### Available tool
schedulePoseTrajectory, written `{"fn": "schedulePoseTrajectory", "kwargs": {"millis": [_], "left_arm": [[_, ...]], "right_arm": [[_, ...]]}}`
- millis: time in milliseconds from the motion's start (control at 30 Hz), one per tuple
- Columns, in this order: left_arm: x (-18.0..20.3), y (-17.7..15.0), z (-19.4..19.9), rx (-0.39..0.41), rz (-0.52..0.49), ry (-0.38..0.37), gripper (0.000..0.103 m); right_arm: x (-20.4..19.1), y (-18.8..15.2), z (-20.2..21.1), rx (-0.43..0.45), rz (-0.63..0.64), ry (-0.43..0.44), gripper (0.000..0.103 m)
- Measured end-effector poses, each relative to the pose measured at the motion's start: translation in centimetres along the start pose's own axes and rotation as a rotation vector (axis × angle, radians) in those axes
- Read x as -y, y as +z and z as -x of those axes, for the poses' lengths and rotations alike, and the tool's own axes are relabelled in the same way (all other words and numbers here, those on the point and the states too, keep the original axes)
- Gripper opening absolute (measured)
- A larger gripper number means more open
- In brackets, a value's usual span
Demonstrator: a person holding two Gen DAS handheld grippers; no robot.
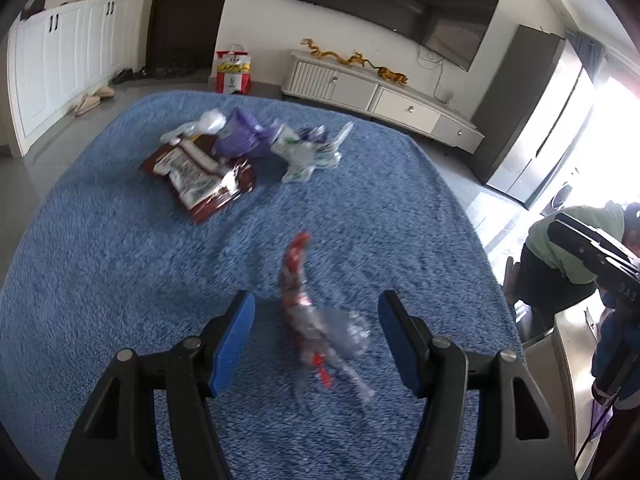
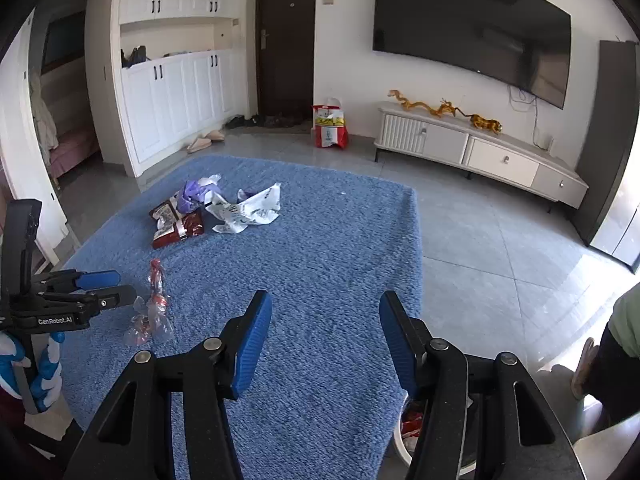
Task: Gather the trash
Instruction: 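Move both open grippers back toward the rug, then grasp red-labelled plastic bottle wrapper with left gripper while right reaches white bag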
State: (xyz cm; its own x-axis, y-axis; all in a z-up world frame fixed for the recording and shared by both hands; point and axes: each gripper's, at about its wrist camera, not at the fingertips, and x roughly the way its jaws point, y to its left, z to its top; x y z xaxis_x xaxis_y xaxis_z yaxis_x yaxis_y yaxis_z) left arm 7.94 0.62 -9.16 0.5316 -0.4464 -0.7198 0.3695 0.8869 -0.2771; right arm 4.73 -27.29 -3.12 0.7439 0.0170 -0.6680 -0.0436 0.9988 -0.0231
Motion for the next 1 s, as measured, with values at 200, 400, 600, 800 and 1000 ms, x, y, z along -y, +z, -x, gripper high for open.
{"fn": "schedulePoseTrajectory", "kwargs": {"millis": [200, 400, 600, 800, 1000], "left_arm": [[-0.7, -0.3, -1.6, -0.024, 0.017, -0.008, 0.063], [-0.2, -0.5, -3.8, -0.060, -0.015, -0.021, 0.062], [0.3, -1.0, -5.7, -0.069, -0.075, 0.032, 0.042], [-0.9, -0.4, -6.2, -0.058, -0.055, -0.013, 0.021], [-2.8, 0.9, -5.8, -0.014, -0.005, -0.033, 0.019]], "right_arm": [[-0.8, 0.0, -1.8, -0.031, 0.003, 0.016, 0.056], [-1.2, 0.5, -4.2, -0.063, -0.009, 0.044, 0.056], [-2.3, 1.6, -7.5, -0.097, -0.006, 0.074, 0.056], [-4.4, 3.3, -11.2, -0.119, 0.022, 0.112, 0.056], [-6.8, 5.6, -14.7, -0.118, 0.031, 0.164, 0.056]]}}
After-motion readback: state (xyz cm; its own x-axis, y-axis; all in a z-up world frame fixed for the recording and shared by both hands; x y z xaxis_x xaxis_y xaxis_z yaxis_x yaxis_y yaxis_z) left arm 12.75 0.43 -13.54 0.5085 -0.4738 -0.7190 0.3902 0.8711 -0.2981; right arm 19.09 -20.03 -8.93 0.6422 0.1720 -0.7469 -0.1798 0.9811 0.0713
